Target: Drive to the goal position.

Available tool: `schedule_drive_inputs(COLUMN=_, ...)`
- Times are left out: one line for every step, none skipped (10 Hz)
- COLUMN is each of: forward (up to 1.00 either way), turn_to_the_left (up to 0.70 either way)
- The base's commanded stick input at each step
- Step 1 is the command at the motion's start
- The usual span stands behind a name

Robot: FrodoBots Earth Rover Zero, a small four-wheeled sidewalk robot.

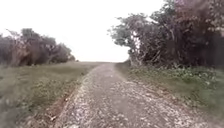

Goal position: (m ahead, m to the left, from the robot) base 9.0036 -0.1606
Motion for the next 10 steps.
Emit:
schedule_drive_inputs(forward=0.7, turn_to_the_left=0.0)
schedule_drive_inputs(forward=0.7, turn_to_the_left=0.0)
schedule_drive_inputs(forward=0.7, turn_to_the_left=0.0)
schedule_drive_inputs(forward=0.7, turn_to_the_left=0.0)
schedule_drive_inputs(forward=0.7, turn_to_the_left=0.0)
schedule_drive_inputs(forward=0.7, turn_to_the_left=0.0)
schedule_drive_inputs(forward=0.7, turn_to_the_left=0.0)
schedule_drive_inputs(forward=0.7, turn_to_the_left=0.0)
schedule_drive_inputs(forward=0.7, turn_to_the_left=0.0)
schedule_drive_inputs(forward=0.7, turn_to_the_left=0.0)
